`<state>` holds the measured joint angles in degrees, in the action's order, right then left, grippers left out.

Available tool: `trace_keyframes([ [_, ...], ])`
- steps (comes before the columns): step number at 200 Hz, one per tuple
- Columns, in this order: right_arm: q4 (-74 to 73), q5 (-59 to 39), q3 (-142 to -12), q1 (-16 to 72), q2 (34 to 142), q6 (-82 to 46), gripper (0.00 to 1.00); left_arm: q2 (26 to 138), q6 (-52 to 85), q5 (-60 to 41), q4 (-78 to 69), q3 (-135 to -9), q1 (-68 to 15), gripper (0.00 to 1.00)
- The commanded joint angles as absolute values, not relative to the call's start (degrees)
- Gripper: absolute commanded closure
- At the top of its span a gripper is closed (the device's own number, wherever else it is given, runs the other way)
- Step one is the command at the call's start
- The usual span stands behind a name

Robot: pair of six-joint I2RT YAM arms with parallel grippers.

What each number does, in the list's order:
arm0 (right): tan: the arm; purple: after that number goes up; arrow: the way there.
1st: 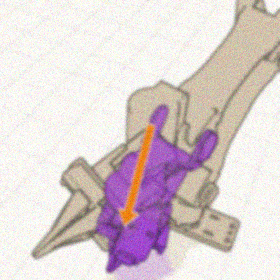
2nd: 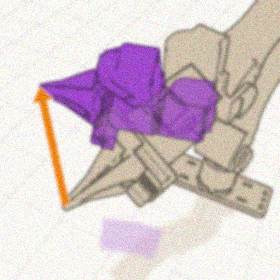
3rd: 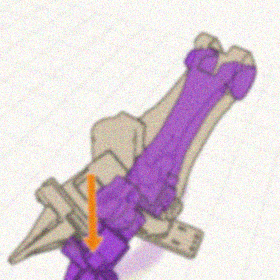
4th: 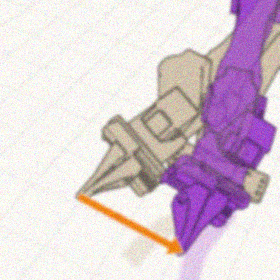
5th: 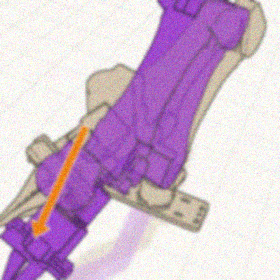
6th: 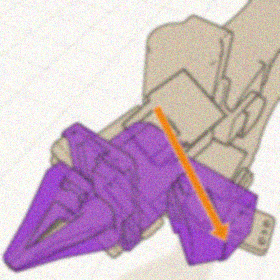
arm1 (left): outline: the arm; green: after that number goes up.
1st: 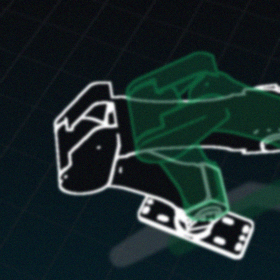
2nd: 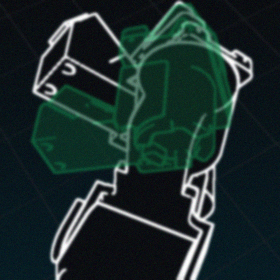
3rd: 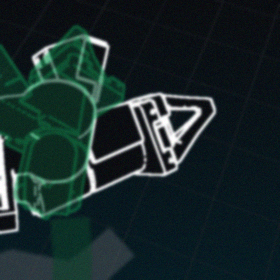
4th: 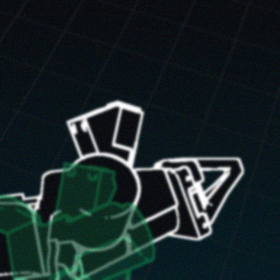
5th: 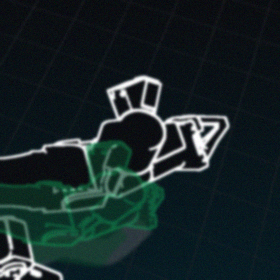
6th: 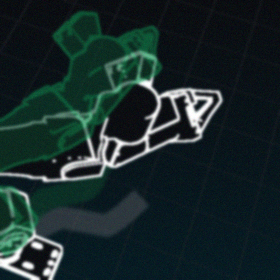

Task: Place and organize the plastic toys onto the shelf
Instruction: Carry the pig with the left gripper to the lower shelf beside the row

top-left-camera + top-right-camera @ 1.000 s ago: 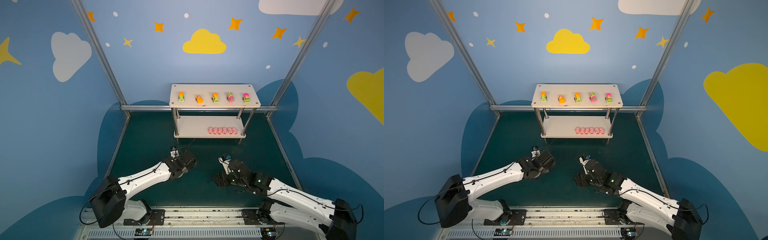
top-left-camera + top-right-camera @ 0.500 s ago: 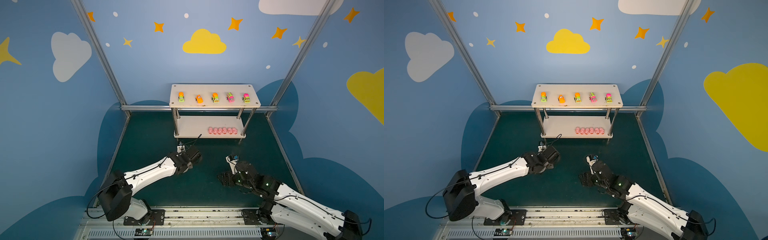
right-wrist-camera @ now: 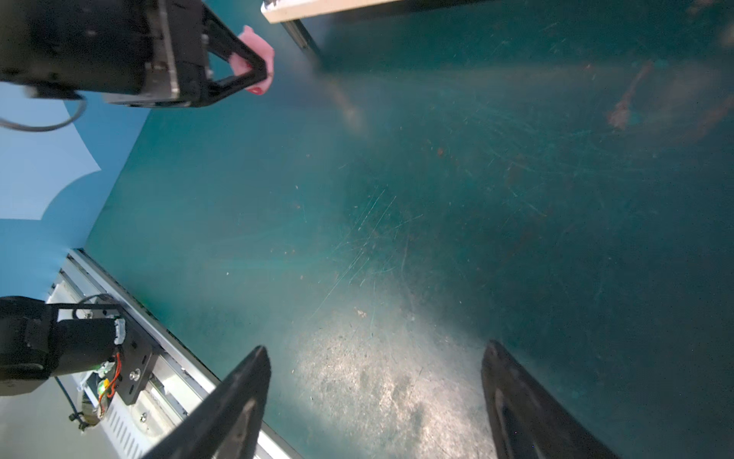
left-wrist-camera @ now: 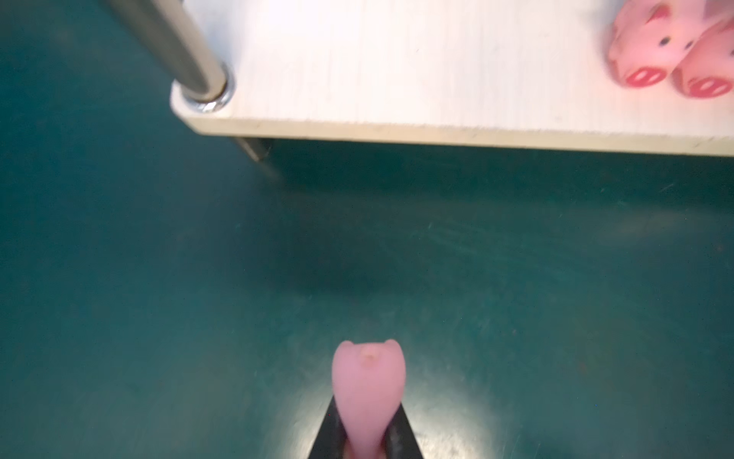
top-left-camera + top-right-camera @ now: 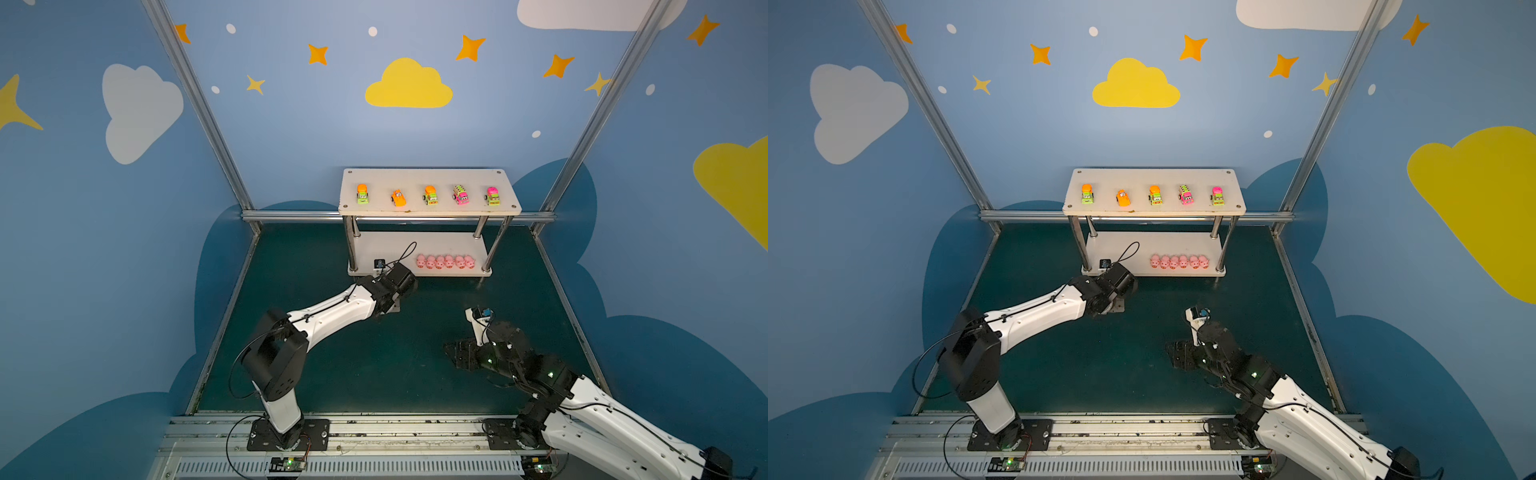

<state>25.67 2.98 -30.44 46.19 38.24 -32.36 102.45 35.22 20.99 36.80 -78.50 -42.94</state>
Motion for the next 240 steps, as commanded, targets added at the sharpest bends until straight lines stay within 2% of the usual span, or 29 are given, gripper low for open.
trace_keyframes([
  [1, 27.19, 2.62, -30.09, 44.89, 37.87, -31.06, 0.18, 104.2, 33.18, 20.24, 38.16, -81.2, -42.6, 0.85],
  [158, 28.76, 0.0, -32.77, 38.87, 40.69, -29.3, 0.18, 117.15, 27.68, 13.73, 37.22, -97.21, -37.9, 0.84],
  [240, 31.79, -0.18, -34.22, 35.96, 40.22, -28.83, 0.18, 125.57, 25.47, 13.2, 40.73, -109.96, -36.21, 0.84],
])
